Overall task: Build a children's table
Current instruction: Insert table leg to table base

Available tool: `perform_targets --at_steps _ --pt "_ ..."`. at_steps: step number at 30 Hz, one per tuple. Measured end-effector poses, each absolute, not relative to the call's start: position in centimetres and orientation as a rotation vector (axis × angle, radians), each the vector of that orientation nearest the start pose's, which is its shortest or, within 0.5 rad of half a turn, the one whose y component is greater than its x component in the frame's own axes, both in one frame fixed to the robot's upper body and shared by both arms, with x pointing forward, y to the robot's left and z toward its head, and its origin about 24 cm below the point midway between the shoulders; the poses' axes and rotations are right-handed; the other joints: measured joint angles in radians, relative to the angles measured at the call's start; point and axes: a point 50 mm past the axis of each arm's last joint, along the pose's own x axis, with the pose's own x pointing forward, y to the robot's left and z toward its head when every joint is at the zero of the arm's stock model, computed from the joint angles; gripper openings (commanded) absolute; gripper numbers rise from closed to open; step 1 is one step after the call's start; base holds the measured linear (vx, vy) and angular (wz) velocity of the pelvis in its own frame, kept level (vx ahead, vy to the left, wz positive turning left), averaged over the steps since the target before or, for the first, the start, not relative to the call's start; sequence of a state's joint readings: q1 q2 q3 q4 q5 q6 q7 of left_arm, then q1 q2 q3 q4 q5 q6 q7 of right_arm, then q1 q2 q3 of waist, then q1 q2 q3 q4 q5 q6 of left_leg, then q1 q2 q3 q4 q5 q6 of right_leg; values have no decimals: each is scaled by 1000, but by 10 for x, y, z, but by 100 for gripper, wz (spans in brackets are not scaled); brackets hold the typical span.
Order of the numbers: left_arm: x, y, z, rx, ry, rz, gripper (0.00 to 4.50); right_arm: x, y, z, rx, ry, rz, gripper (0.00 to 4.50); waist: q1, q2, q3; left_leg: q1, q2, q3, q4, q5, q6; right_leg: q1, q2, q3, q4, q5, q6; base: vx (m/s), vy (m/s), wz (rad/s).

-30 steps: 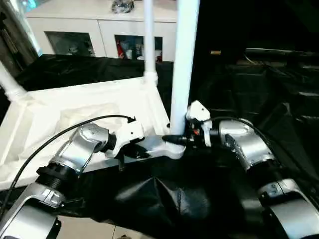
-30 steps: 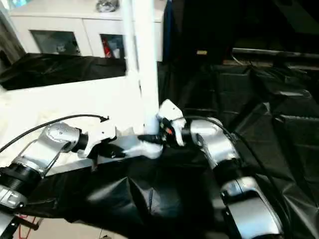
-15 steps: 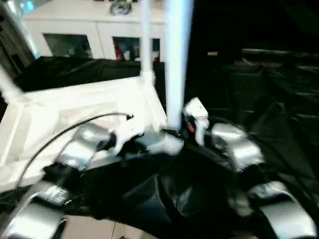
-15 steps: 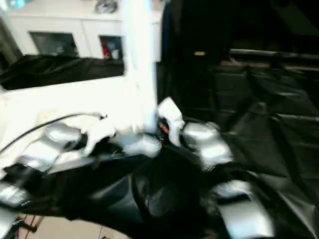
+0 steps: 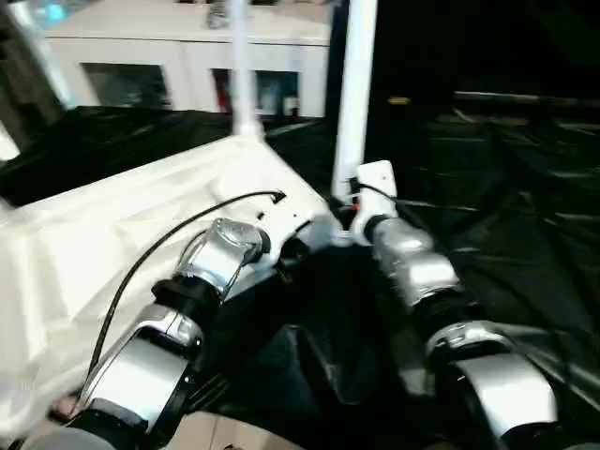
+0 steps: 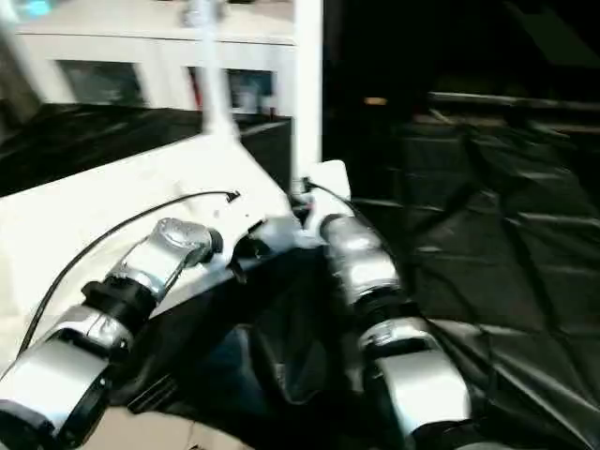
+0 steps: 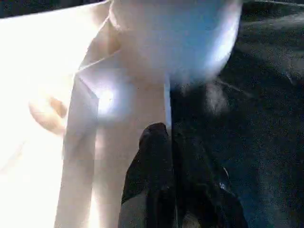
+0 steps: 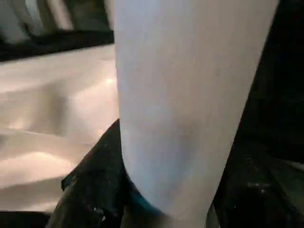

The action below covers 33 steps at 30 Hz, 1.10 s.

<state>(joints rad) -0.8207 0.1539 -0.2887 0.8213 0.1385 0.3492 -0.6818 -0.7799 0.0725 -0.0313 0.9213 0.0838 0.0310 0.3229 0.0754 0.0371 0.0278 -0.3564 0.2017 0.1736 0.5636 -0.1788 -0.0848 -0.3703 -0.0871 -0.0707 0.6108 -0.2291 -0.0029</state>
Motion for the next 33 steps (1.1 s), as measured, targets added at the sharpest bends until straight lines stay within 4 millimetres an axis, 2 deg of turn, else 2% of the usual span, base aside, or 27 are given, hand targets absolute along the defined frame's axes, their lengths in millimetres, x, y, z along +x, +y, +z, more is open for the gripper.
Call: perform_targets --at_steps 1,3,10,14,18,19,20,21,23,25,29,33 --pt "361 86 60 465 504 -870 0 365 -54 64 101 183 543 191 9 0 1 -6 0 0 1 0 1 -6 0 0 0 0 0 0 0 0" --pt "361 86 62 490 468 -904 0 364 -55 66 108 149 558 190 16 0 1 -16 0 0 2 4 8 -14 0 -1 1 1 1 0 0 0" --pt "345 101 64 542 382 -1048 0 356 -71 67 133 73 648 190 20 3 2 -34 1 -1 9 3 15 -28 0 -2 5 3 4 0 0 0" --pt "339 108 65 576 353 -1111 0 351 -73 67 125 59 721 190 20 7 6 -36 1 0 12 4 16 -30 -1 -2 6 4 5 0 0 0" --pt "334 111 65 593 346 -1171 0 347 -76 69 103 69 794 190 20 6 9 -37 2 0 14 4 16 -30 -1 -1 7 6 4 0 0 0" --pt "332 112 65 590 349 -1186 57 346 -77 69 99 73 815 190 20 6 10 -37 2 0 15 4 16 -30 -1 -1 7 6 4 0 0 0" --pt "332 114 66 590 352 -1196 57 346 -78 71 97 70 824 190 20 5 10 -37 2 0 15 4 16 -30 -1 -1 7 6 5 0 0 0" --pt "331 115 67 595 350 -1215 63 348 -85 74 75 62 809 190 22 5 11 -37 2 0 16 4 16 -31 -1 -1 8 6 5 0 0 0" --pt "329 123 67 609 352 -1218 93 354 -112 78 43 65 736 190 26 4 11 -37 1 0 17 4 16 -30 -1 0 8 6 5 0 0 0" --pt "330 127 68 621 345 -1210 105 356 -127 78 31 83 699 190 24 3 12 -37 1 1 20 4 17 -31 -1 1 11 6 5 0 0 0" --pt "330 122 70 613 318 -1206 118 356 -129 77 40 113 706 190 10 1 13 -34 2 1 21 5 16 -32 -1 2 18 6 5 0 0 0" --pt "330 117 76 567 289 -1224 118 356 -132 77 66 124 713 190 13 1 13 -33 3 2 22 5 15 -32 -1 2 21 6 4 0 0 0"
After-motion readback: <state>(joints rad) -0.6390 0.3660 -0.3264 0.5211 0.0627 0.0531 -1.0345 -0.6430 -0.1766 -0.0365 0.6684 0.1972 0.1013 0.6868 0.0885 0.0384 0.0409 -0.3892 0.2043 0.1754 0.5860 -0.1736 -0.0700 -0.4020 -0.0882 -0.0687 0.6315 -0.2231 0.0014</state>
